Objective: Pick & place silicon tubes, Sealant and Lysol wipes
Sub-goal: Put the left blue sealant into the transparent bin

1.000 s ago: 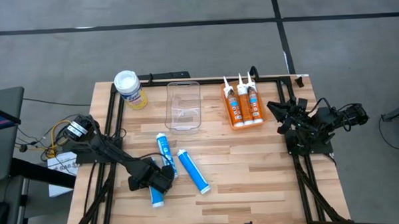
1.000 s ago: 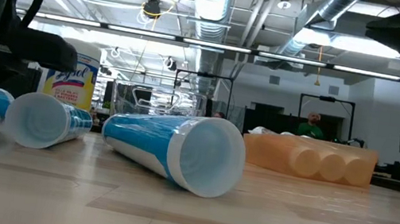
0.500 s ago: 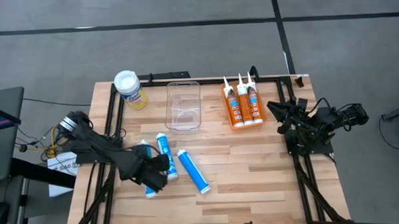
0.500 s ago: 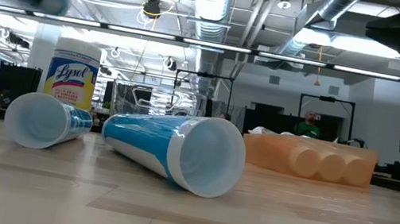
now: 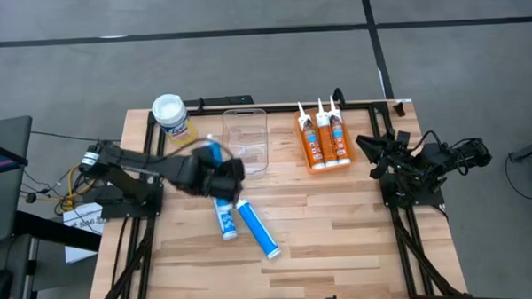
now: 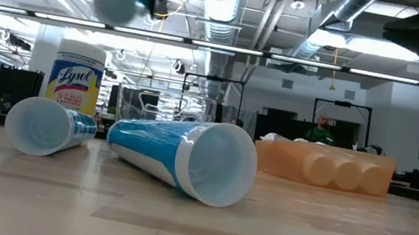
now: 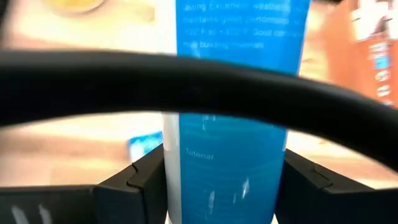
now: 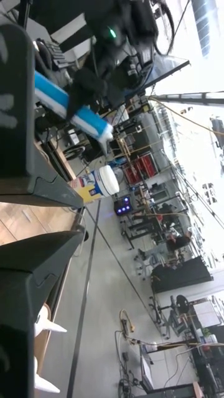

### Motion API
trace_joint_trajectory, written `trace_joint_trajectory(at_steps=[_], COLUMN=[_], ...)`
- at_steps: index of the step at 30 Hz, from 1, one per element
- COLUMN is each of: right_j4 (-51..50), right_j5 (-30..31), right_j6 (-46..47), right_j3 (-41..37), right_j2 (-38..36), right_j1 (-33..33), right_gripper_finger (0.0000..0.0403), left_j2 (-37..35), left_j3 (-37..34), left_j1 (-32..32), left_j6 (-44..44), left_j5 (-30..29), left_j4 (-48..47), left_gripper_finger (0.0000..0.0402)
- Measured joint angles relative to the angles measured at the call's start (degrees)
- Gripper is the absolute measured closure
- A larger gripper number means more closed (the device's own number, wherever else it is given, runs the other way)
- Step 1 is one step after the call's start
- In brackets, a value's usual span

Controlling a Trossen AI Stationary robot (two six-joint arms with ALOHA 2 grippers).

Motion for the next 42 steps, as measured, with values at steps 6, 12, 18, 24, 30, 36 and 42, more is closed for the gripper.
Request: trace_joint_trajectory(at_steps=[6, 12, 18, 24, 30, 36, 42], right_j4=[0.00, 0.00, 0.09, 0.30, 0.37, 0.39, 0.37], right_j5=[-0.07, -0.09, -0.28, -0.33, -0.33, -0.31, -0.31], right_j6=[0.01, 0.02, 0.11, 0.48, 0.51, 0.59, 0.57], right_j3=[0.00, 0.00, 0.00, 0.00, 0.00, 0.00, 0.00], right_j2=[-0.01, 0.00, -0.01, 0.00, -0.02, 0.00, 0.00], right_j1=[0.02, 0.01, 0.04, 0.05, 0.07, 0.07, 0.07], right_gripper_finger=[0.0337, 0.0337, 0.0337, 0.0337, 0.0337, 0.0337, 0.0337], left_j2=[0.00, 0.31, 3.06, 8.39, 13.20, 15.37, 15.43], left_j3=[0.00, 0.07, 0.06, 0.02, 0.02, 0.02, 0.02], left_j1=[10.55, 21.12, 29.70, 33.29, 34.47, 34.68, 34.71], left_j6=[18.66, 36.00, 45.76, 48.98, 49.55, 49.11, 46.58], left_j5=[-4.12, -6.75, -4.94, 0.67, 5.73, 10.38, 12.68], left_j4=[12.52, 25.12, 30.93, 31.20, 31.73, 31.39, 28.41], left_gripper_finger=[0.0203, 0.0203, 0.0203, 0.0203, 0.0203, 0.0203, 0.0203])
